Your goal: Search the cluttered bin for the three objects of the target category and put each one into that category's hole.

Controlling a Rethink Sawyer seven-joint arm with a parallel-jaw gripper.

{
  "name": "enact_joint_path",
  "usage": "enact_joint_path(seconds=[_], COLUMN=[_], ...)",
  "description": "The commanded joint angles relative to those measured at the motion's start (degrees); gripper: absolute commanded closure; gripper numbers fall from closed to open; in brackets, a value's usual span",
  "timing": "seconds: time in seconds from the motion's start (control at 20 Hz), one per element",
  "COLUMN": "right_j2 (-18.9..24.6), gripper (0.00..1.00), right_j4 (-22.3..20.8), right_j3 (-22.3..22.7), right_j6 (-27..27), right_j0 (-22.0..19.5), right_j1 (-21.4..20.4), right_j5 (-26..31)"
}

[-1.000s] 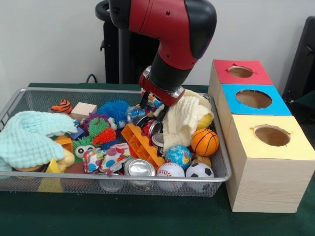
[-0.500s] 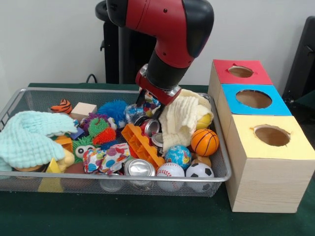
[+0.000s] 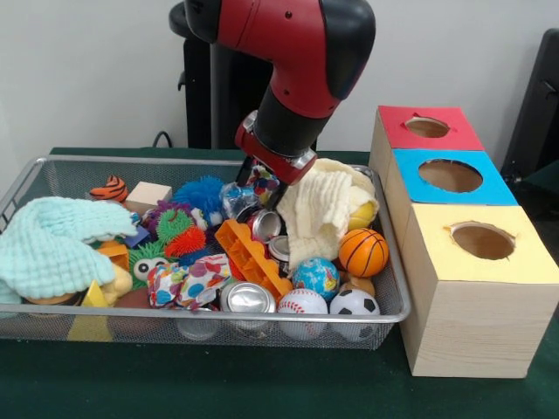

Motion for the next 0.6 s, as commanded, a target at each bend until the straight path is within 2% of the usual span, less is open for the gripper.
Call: enact_joint_path(seconds=[0.05,0.6], right_j2=[1.7,2.0], gripper=[0.0,0.0], right_j4=[2.5,2.7], right_j3=[2.1,2.2], right_j6=[7.6,7.4], right_j0=[-0.3,-0.4], right_j1=[-0.2,-1.0], right_j5=[5.2,5.9])
